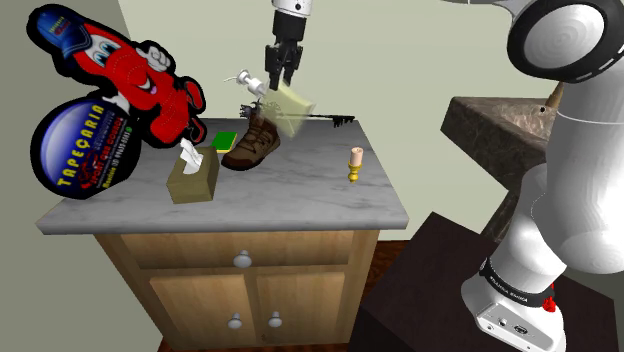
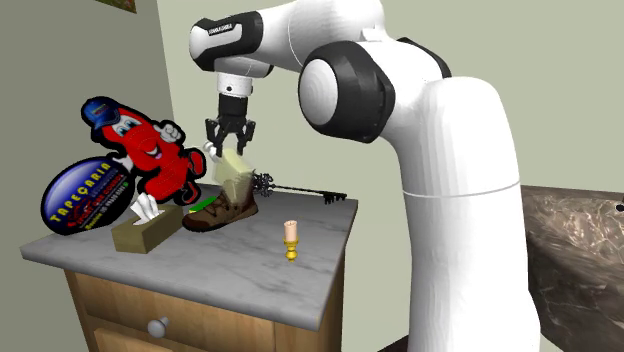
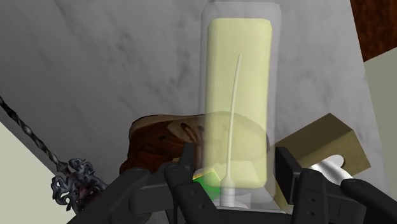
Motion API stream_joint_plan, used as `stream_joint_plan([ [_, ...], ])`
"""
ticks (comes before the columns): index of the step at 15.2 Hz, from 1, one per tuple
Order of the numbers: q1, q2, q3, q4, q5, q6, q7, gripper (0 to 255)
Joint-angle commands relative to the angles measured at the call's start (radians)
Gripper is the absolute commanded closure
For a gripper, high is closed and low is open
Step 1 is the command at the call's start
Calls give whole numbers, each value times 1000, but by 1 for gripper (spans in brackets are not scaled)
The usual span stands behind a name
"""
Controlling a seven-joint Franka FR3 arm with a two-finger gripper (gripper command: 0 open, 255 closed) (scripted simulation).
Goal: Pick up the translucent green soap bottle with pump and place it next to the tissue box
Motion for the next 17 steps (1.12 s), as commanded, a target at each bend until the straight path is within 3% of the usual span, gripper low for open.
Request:
stream_joint_plan([
  [1,4,-10,1,-45,-2,37,-2,255],
  [17,16,-32,5,-291,0,260,-23,255],
])
